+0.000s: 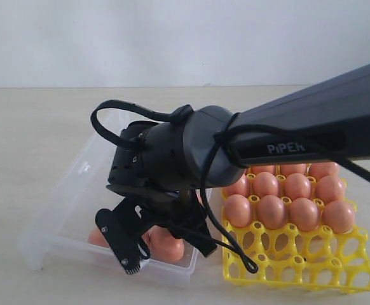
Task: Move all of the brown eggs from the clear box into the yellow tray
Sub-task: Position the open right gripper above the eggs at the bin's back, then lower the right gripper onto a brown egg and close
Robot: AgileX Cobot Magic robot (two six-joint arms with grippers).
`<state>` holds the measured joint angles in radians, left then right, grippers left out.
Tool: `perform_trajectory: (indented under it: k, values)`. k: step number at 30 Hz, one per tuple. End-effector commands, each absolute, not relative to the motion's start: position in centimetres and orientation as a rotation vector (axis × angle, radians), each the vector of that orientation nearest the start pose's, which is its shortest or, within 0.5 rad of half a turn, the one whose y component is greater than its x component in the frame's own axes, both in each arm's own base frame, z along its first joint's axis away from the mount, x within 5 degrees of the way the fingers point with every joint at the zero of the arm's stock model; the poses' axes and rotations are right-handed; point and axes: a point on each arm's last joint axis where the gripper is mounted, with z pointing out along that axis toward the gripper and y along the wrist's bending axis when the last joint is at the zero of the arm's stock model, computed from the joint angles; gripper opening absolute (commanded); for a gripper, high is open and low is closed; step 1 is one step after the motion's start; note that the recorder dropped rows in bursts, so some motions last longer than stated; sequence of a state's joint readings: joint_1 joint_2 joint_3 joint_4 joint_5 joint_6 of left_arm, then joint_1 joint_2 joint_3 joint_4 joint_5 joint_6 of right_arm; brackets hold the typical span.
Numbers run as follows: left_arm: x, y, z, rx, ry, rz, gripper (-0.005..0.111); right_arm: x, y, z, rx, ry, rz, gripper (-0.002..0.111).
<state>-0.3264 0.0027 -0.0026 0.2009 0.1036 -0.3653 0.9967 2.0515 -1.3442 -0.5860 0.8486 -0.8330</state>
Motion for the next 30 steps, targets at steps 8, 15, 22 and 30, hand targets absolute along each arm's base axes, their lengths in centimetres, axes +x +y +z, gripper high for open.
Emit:
perform_trajectory:
  k: [8,15,22,30]
  values:
    - [5.4,-1.7,20.4,0.111,1.593,-0.382,0.004,27.3,31.8,15.9,-1.775,1.888,-0.501,0.037]
    - [5.4,-1.7,20.4,0.111,1.589,-0.383,0.004,29.8,29.9,18.3,-1.122,2.354,-0.406,0.037]
    - [5.4,-1.7,20.4,0.111,1.589,-0.383,0.004,30.4,29.6,22.1,-0.739,2.745,-0.175,0.037]
    - [5.4,-1.7,20.4,0.111,1.589,-0.383,0.004,30.1,30.1,21.5,-0.450,2.979,0.209,0.037]
